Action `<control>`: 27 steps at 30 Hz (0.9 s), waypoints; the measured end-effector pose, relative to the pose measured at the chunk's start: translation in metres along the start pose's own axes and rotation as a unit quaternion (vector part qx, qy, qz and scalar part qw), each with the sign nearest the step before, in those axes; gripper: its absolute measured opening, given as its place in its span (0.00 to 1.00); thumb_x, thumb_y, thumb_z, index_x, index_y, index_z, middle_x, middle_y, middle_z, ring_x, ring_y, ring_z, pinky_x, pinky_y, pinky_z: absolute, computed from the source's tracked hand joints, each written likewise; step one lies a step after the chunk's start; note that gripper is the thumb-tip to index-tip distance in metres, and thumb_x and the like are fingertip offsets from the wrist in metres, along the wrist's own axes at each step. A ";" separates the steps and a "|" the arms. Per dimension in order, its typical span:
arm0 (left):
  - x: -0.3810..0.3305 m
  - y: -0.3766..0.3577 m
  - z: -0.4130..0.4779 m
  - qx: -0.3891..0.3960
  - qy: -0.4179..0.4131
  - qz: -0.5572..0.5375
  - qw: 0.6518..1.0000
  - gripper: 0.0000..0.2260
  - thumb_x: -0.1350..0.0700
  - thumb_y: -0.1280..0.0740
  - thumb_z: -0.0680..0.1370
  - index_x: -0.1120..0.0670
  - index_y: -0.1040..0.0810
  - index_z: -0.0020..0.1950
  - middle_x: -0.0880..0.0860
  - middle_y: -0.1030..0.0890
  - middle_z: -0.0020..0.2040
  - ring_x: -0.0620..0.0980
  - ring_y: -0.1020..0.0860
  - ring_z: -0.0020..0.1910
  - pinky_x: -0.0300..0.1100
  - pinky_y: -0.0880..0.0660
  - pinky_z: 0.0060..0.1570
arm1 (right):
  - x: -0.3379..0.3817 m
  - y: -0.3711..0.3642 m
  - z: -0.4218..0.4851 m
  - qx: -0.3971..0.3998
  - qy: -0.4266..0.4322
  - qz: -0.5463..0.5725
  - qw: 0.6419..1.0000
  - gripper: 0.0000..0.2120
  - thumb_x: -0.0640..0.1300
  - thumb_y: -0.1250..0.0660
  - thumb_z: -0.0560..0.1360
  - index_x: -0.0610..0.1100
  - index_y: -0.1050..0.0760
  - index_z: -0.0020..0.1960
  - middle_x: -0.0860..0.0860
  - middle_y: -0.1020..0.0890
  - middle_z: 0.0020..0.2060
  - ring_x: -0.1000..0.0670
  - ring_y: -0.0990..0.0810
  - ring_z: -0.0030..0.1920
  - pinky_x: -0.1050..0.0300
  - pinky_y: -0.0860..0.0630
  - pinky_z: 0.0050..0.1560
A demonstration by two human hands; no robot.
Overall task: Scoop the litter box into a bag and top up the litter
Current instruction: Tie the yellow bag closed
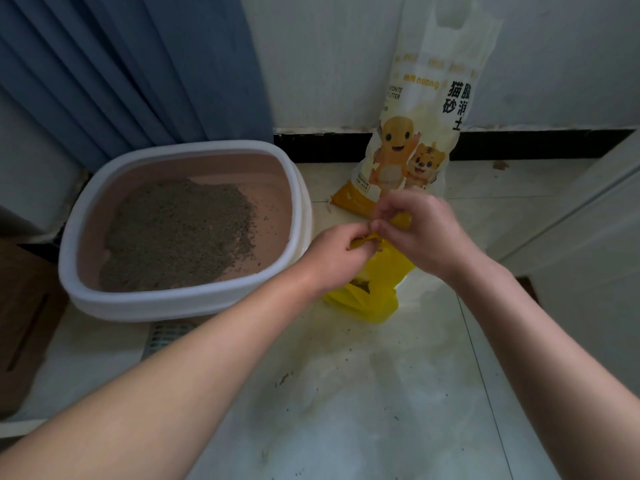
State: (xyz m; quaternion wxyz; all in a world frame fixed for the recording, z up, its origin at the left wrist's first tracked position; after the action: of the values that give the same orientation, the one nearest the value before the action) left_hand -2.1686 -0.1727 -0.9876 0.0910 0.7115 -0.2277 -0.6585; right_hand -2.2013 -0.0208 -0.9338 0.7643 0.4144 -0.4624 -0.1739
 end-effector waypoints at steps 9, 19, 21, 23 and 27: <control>-0.014 0.004 -0.002 -0.019 -0.007 -0.027 0.999 0.08 0.49 0.36 0.75 0.48 0.24 0.52 0.52 0.19 0.48 0.56 0.22 0.51 0.58 0.25 0.55 | -0.020 -0.016 -0.003 0.019 0.018 0.008 1.000 0.05 0.45 0.35 0.79 0.49 0.32 0.47 0.52 0.24 0.34 0.47 0.26 0.34 0.43 0.27 0.34; 0.002 -0.001 -0.023 -0.144 -0.186 0.372 0.898 0.13 0.59 0.32 0.69 0.48 0.16 0.51 0.51 0.25 0.44 0.54 0.27 0.48 0.50 0.31 0.52 | -0.040 -0.029 -0.013 0.006 -0.199 0.072 0.977 0.10 0.50 0.29 0.76 0.48 0.24 0.39 0.55 0.30 0.26 0.55 0.33 0.27 0.59 0.38 0.31; 0.005 -0.006 -0.027 -0.166 -0.176 0.382 0.892 0.12 0.56 0.31 0.71 0.49 0.17 0.53 0.51 0.24 0.46 0.55 0.27 0.49 0.50 0.31 0.54 | -0.040 -0.031 -0.015 0.026 -0.239 0.106 0.965 0.12 0.51 0.30 0.77 0.48 0.23 0.36 0.56 0.29 0.26 0.55 0.32 0.28 0.59 0.37 0.32; 0.007 -0.010 -0.027 -0.177 -0.147 0.333 0.915 0.12 0.51 0.31 0.73 0.48 0.17 0.55 0.52 0.23 0.51 0.55 0.26 0.53 0.49 0.31 0.55 | -0.035 -0.035 -0.017 0.061 -0.277 0.151 0.947 0.13 0.49 0.32 0.79 0.45 0.21 0.38 0.52 0.29 0.27 0.53 0.32 0.29 0.59 0.38 0.31; 0.010 -0.017 -0.023 -0.179 -0.039 0.116 0.976 0.14 0.48 0.32 0.73 0.48 0.16 0.56 0.52 0.22 0.60 0.52 0.28 0.61 0.45 0.30 0.62 | -0.026 -0.047 -0.021 0.133 -0.319 0.267 0.900 0.14 0.47 0.38 0.83 0.38 0.18 0.50 0.44 0.25 0.36 0.48 0.28 0.34 0.57 0.33 0.33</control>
State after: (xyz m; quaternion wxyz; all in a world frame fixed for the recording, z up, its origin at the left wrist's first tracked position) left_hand -2.1422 -0.1667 -1.0011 0.2838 0.6266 -0.1907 -0.7004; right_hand -2.1909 -0.0219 -0.9901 0.5316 0.2952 -0.7935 -0.0228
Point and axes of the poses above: each hand's wrist, its own z-axis towards the middle knuckle, its own y-axis out of the back of the hand, x = y × z, the point moved 2 cm from there along z, towards the middle knuckle
